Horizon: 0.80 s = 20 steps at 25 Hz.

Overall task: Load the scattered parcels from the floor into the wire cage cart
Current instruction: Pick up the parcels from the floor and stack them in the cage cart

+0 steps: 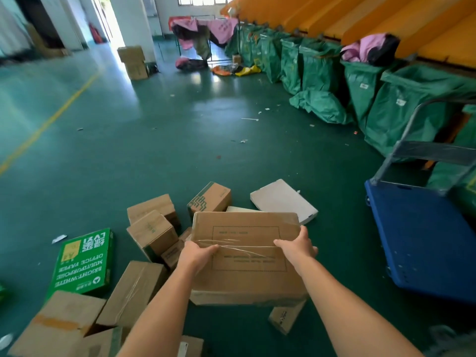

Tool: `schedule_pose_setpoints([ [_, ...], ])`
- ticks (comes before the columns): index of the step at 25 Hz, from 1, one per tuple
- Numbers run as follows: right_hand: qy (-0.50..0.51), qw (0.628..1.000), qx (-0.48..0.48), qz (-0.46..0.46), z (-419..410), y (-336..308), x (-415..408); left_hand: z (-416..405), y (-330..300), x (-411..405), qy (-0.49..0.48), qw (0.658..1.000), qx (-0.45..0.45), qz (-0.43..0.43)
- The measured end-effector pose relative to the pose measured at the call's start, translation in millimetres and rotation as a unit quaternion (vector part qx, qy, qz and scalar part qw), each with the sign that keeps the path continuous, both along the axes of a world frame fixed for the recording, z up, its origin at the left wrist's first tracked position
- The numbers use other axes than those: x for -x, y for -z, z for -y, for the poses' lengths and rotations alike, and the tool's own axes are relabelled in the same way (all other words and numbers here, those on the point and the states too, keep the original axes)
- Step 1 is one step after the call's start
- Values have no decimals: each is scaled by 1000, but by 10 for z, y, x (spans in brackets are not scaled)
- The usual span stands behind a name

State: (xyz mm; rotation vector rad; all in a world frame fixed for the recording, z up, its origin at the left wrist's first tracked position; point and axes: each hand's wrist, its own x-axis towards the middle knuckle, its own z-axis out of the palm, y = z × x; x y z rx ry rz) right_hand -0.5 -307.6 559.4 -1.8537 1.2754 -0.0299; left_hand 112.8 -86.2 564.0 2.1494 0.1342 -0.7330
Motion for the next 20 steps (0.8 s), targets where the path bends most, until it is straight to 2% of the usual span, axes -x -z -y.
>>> schedule_pose_setpoints([
  [4,-16,999,26,-16,109,124,801,127,72,898,7,998,-59,19],
  [9,-36,998,11,-59,38,300,1572,43,205,1650,15,993,-114,-3],
  [15,-87,991,20,-98,-372,369,2428,-294,406,2305,46,975,-200,-86],
  [20,-78,988,24,-128,-697,399,3262,-501,443,2945,119,952,-244,-140],
])
